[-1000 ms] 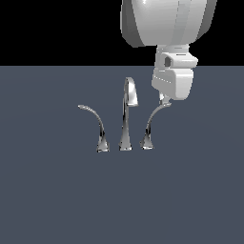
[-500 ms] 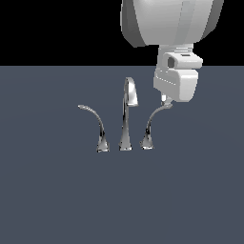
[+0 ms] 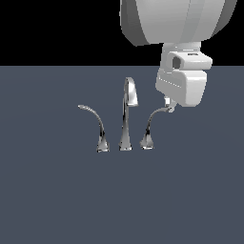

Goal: Turn on the faucet by rotating a designated handle.

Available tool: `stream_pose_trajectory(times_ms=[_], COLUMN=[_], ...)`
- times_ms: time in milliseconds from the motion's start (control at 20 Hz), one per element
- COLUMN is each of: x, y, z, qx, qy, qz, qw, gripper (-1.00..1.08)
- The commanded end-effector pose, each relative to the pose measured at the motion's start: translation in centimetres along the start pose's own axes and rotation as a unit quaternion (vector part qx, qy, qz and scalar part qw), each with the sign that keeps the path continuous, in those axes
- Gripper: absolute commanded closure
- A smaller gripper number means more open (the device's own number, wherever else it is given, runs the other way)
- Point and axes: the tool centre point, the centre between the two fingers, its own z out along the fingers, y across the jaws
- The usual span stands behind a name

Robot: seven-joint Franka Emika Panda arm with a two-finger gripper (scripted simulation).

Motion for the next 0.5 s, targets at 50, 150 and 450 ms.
stream_pose_trajectory(times_ms=[50, 150, 450], x=[-0.7, -0.1, -2.5], y=[1.6, 1.1, 2.3], z=[-0.1, 0.0, -0.1], qx=[-0.006, -0.003, -0.004], qy=[-0.002, -0.001, -0.001], qz=[-0.001, 0.002, 0.001], qw=[1.0000, 1.0000, 1.0000], gripper=[1.08, 1.08, 1.08])
